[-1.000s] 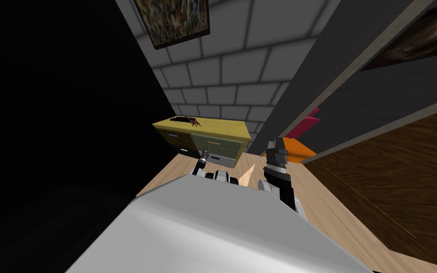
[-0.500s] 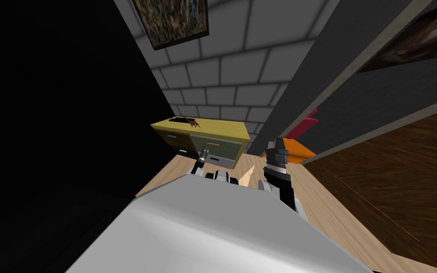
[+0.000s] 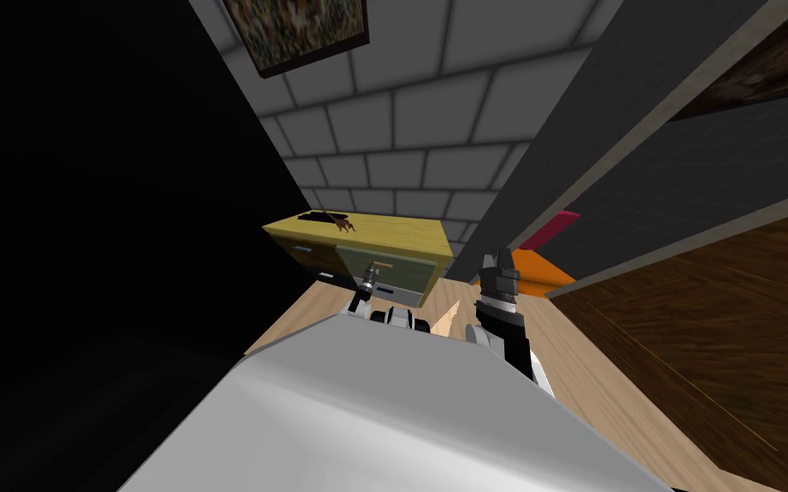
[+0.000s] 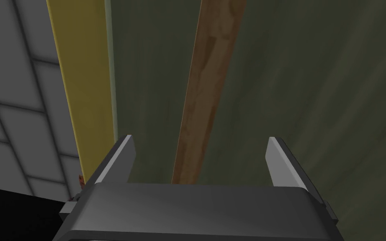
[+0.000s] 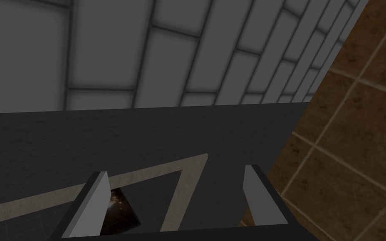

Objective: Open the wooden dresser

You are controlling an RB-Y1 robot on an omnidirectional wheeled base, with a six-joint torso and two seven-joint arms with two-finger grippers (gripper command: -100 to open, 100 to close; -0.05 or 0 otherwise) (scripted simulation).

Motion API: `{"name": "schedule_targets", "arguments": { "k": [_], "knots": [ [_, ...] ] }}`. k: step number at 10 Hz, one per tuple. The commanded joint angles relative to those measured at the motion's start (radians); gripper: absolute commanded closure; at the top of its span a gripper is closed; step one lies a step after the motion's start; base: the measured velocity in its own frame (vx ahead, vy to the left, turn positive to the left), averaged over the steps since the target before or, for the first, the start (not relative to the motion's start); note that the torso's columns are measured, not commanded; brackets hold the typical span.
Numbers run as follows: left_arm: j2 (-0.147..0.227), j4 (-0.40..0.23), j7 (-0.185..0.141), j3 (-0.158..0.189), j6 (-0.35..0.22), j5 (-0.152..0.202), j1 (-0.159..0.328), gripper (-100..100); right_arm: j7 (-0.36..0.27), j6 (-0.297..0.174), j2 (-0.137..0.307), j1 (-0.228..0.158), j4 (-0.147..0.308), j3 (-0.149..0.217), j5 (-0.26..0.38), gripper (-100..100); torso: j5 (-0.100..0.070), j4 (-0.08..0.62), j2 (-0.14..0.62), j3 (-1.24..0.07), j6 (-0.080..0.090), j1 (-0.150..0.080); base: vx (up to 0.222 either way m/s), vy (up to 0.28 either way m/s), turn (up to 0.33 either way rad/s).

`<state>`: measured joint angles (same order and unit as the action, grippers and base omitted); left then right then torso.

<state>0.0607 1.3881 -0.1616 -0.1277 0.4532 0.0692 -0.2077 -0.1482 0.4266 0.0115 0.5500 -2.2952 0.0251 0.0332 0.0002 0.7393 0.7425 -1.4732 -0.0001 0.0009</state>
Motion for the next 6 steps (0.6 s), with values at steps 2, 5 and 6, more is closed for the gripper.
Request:
{"name": "schedule_targets", "arguments": {
  "k": [2, 5, 6],
  "knots": [
    [0.002, 0.007, -0.001, 0.004, -0.015, 0.002, 0.009, 100, 0.000, 0.000, 0.000, 0.000, 0.000, 0.000, 0.000, 0, 0.000, -0.002, -0.005, -0.004, 0.000, -0.001, 0.021, -0.004, 0.000],
    [0.010, 0.036, -0.005, -0.005, -0.024, 0.001, -0.008, 100, 0.000, 0.000, 0.000, 0.000, 0.000, 0.000, 0.000, 0, 0.001, 0.000, 0.004, 0.002, 0.000, 0.001, -0.144, 0.007, 0.020],
    [0.012, 0.046, -0.007, -0.008, -0.028, 0.001, -0.013, 100, 0.000, 0.000, 0.000, 0.000, 0.000, 0.000, 0.000, 0, 0.000, 0.001, 0.001, 0.001, 0.000, 0.001, -0.205, 0.010, 0.019]
  ]
}}
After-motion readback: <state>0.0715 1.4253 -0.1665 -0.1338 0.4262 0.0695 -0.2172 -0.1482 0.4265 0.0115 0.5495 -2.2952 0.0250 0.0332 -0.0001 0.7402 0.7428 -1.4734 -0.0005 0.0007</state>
